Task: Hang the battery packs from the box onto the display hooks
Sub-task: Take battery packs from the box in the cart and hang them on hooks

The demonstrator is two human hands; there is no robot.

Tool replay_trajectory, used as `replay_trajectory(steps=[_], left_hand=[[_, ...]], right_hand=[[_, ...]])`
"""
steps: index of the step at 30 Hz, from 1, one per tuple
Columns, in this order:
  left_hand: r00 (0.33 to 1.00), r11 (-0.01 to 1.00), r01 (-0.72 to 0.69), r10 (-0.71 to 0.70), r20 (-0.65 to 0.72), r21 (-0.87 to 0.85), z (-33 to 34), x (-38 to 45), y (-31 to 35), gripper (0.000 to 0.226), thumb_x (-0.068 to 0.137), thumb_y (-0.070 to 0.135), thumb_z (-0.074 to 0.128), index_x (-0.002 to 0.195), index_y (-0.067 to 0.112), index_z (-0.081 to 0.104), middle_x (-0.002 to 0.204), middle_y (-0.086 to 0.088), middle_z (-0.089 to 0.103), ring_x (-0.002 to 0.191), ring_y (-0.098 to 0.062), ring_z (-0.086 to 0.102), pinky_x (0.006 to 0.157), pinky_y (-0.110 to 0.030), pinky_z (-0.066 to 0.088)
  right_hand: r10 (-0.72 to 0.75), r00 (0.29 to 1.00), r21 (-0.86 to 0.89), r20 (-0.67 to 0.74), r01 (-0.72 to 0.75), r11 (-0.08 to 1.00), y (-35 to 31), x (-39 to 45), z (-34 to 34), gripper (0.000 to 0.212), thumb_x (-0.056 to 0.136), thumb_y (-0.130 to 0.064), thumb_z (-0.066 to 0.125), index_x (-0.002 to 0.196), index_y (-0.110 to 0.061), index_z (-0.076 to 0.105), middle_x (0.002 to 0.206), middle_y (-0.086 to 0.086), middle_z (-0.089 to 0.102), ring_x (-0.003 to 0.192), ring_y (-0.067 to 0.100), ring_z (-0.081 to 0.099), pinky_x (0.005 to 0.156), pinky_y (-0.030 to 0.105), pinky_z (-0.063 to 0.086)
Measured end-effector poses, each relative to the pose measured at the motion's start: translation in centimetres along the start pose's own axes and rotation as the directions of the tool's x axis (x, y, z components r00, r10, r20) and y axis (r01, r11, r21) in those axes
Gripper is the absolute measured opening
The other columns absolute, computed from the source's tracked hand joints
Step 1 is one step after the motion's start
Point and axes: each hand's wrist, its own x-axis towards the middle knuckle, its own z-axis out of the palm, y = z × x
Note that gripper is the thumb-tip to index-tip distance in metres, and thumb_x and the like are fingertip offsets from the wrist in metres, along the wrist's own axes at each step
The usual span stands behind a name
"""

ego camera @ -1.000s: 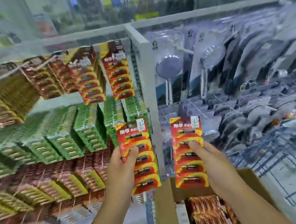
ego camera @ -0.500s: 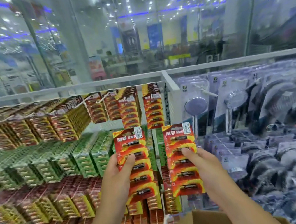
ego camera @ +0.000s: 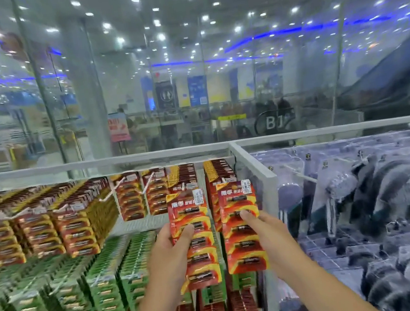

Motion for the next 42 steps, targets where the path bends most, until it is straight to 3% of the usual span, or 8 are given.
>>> replay_trajectory(steps=[6,17,22,26,31,33,38,42], left_hand=[[0.999,0.999,0.032,-0.032,0.005,-0.043,-0.5,5.8,-2.0,0.07,0.069,0.081,0.075,0.13,0.051,0.059,0.125,0.016,0.073,0.115,-0.022,0.071,0.096,-0.056,0.058],[0.999,0.998,0.047,-0.047,-0.006,0.03,0.1,11.3,-4.3,0.077,0.069,0.087,0.067,0.134,0.047,0.058,0.122,0.015,0.074,0.109,-0.019,0.074,0.087,-0.051,0.063],[1.0,0.999,0.014,-0.014,-0.005,0.053,0.3,13.3,-4.3,0.034,0.099,0.046,0.065,0.128,0.03,0.062,0.114,0.012,0.074,0.102,-0.014,0.072,0.088,-0.043,0.062],[0.999,0.986,-0.038,0.04,-0.009,0.164,0.3,14.8,-4.4,0.018,0.101,0.034,0.066,0.113,0.033,0.053,0.098,0.019,0.063,0.08,0.005,0.058,0.049,-0.011,0.045],[0.99,0.933,-0.07,0.109,-0.092,0.352,0.4,15.6,-4.7,0.038,0.093,0.055,0.067,0.122,0.032,0.06,0.11,0.016,0.067,0.087,0.004,0.059,0.075,-0.022,0.055],[0.985,0.929,-0.084,0.133,-0.113,0.361,0.2,15.9,-4.9,0.048,0.088,0.062,0.065,0.123,0.029,0.062,0.113,0.012,0.068,0.09,-0.003,0.066,0.072,-0.026,0.058],[0.982,0.889,-0.085,0.15,-0.11,0.45,-0.5,16.2,-5.2,0.052,0.091,0.061,0.066,0.128,0.027,0.054,0.122,0.009,0.061,0.098,-0.014,0.063,0.078,-0.032,0.056],[0.982,0.881,-0.104,0.163,-0.091,0.461,-1.3,15.1,-5.6,0.038,0.091,0.051,0.072,0.117,0.031,0.052,0.117,0.01,0.055,0.092,-0.006,0.058,0.077,-0.034,0.054]], right_hand=[[0.038,0.998,0.006,-0.055,-0.038,0.999,0.4,3.9,1.6,0.028,0.102,-0.038,0.065,0.118,-0.016,0.07,0.099,0.012,0.081,0.088,0.035,0.079,0.08,0.049,0.062],[0.05,0.991,0.003,-0.128,-0.05,0.999,1.9,8.5,3.0,0.024,0.104,-0.038,0.063,0.117,-0.019,0.069,0.098,0.009,0.081,0.087,0.031,0.08,0.083,0.049,0.062],[0.017,0.982,-0.038,-0.187,-0.025,0.999,2.4,11.4,3.3,0.023,0.103,-0.036,0.065,0.117,-0.019,0.069,0.097,0.007,0.081,0.087,0.03,0.08,0.087,0.054,0.062],[0.02,0.969,-0.036,-0.246,-0.03,0.999,3.4,13.7,3.5,0.021,0.102,-0.031,0.068,0.116,-0.016,0.07,0.096,0.009,0.081,0.086,0.032,0.079,0.086,0.058,0.062],[-0.009,0.954,-0.062,-0.299,-0.01,0.998,4.7,15.8,3.4,0.028,0.097,-0.037,0.072,0.118,-0.018,0.071,0.1,0.007,0.081,0.09,0.031,0.079,0.088,0.057,0.062],[-0.043,0.955,-0.075,-0.292,0.022,0.997,5.1,16.1,3.3,0.03,0.097,-0.038,0.073,0.118,-0.018,0.071,0.101,0.006,0.081,0.091,0.028,0.079,0.087,0.054,0.063],[-0.106,0.93,-0.136,-0.353,0.061,0.989,5.3,15.6,3.3,0.021,0.099,-0.037,0.071,0.112,-0.02,0.07,0.098,0.0,0.079,0.081,0.011,0.076,0.061,0.024,0.055],[-0.169,0.905,-0.248,-0.391,0.073,0.966,5.8,14.7,3.4,0.026,0.097,-0.036,0.072,0.12,-0.025,0.063,0.118,-0.004,0.067,0.099,0.008,0.065,0.077,0.025,0.05]])
